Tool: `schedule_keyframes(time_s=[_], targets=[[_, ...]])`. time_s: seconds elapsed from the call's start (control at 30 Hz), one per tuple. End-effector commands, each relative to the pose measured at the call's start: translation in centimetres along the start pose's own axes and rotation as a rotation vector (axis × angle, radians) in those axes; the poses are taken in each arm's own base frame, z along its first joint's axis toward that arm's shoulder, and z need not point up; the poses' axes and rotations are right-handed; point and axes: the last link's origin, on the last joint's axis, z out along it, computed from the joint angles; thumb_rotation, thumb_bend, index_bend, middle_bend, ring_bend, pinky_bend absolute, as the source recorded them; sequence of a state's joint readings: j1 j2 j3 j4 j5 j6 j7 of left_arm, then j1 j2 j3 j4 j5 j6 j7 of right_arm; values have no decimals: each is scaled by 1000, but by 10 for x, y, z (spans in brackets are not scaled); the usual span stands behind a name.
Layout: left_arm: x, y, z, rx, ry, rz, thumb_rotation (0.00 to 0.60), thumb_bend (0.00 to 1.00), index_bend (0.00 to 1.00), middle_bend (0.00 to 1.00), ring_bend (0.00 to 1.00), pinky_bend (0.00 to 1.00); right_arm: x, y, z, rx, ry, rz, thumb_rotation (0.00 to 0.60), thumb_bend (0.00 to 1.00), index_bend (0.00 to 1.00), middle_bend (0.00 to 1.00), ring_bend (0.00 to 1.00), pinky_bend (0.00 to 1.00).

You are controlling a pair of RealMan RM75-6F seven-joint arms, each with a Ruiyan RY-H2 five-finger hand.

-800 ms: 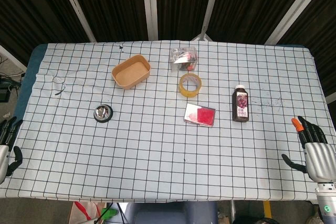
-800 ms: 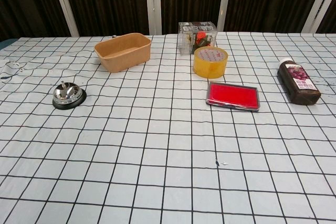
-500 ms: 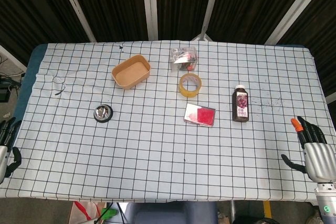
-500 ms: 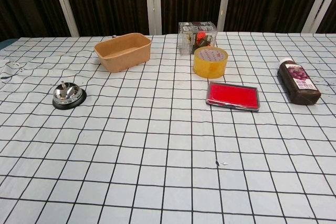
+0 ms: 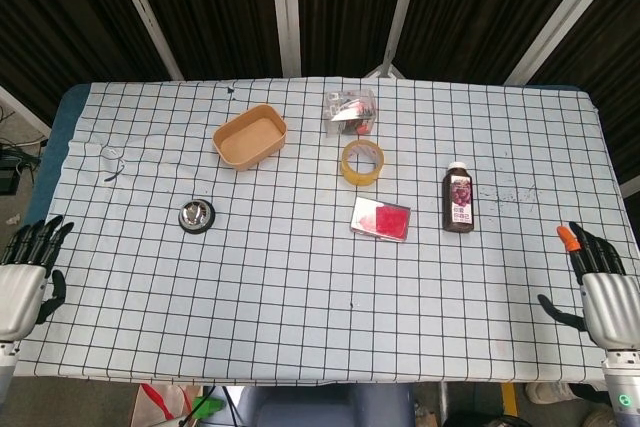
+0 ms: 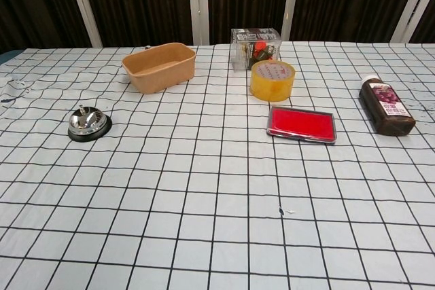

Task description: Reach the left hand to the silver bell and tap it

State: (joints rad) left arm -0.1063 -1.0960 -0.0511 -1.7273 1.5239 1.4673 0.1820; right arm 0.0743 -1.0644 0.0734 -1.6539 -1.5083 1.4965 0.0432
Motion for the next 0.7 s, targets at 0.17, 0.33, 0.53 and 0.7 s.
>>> schedule_keyframes(time_s=[0.17,0.33,0.53,0.7], targets=[[-5,17,54,-74,9,36,600,1000,0,28,0,4,0,0,0,-1,-5,4,600,248,58,28,88,97],[-21,27,89,-93,-46,27,600,1000,0,29,0,4,0,1,0,-4,-6,3,600,248,58,28,88,97],[-53,36,131,-77,-75,6,600,1000,0,36,0,4,0,2,0,-8,-7,11,600,249,58,28,88,97],[-76,46,150,-79,-81,-16,600,1000,0,37,0,4,0,2,0,-7,-9,10,600,248,58,28,88,97]])
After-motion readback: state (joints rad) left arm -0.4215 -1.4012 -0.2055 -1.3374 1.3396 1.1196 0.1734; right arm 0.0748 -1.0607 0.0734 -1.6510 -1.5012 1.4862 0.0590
